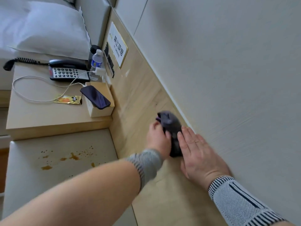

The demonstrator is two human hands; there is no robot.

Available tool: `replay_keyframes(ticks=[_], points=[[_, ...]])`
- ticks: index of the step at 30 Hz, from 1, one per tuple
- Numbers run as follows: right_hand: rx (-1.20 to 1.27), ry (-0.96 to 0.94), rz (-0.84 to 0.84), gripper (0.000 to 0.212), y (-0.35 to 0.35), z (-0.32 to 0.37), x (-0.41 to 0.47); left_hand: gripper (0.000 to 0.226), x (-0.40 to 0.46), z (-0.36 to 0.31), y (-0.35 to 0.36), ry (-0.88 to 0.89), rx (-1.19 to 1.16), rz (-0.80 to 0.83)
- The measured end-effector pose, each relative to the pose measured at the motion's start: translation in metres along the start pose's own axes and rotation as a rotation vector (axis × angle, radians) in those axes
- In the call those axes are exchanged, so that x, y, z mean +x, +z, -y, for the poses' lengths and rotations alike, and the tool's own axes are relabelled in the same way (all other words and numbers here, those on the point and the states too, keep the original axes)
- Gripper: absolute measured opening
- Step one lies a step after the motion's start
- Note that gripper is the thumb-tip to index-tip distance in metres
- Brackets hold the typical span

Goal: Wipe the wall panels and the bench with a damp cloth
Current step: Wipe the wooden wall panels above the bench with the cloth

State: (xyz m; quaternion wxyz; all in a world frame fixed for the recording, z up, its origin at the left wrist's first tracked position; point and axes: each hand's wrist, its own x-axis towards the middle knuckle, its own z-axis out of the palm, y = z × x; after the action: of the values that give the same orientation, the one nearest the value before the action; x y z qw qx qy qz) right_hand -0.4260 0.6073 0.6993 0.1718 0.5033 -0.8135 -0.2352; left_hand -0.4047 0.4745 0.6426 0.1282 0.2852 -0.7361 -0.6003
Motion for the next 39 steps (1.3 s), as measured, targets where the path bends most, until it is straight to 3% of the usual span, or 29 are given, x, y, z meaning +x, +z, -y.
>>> replay_keyframes(ticks=[4,10,17,21,26,28,33,36,39], points=[[0.005,0.023,-0.06,0.065,0.01,-0.001,0.0,0.038,0.038,-0.009,-0.019,-0.121,0.182,-0.143],[-0.002,0.055,-0.123,0.054,0.016,0.002,0.001,0.022,-0.023,0.011,0.012,-0.112,-0.063,0.033],[-0.02,0.077,-0.102,0.054,0.014,0.002,0.003,0.05,0.04,-0.019,-0.013,-0.054,-0.186,-0.101],[0.007,0.093,-0.068,0.055,0.008,0.003,0.005,0.057,0.043,-0.023,-0.013,-0.125,-0.208,-0.101],[0.001,0.1,-0.032,0.058,0.008,0.003,0.006,0.053,-0.024,0.001,0.017,0.009,-0.221,0.029],[-0.009,0.104,-0.027,0.062,0.009,0.002,0.006,0.051,-0.011,0.001,0.019,-0.032,-0.258,0.054],[-0.012,0.092,-0.012,0.064,0.01,0.002,0.005,0.05,0.057,-0.019,0.003,-0.262,-0.305,-0.12],[-0.03,0.085,-0.002,0.061,0.012,0.003,0.004,0.053,0.04,-0.015,0.009,-0.239,-0.341,-0.166],[-0.148,0.095,0.034,0.063,0.001,0.007,0.007,0.054,-0.014,0.0,0.031,-0.203,-0.39,-0.103]])
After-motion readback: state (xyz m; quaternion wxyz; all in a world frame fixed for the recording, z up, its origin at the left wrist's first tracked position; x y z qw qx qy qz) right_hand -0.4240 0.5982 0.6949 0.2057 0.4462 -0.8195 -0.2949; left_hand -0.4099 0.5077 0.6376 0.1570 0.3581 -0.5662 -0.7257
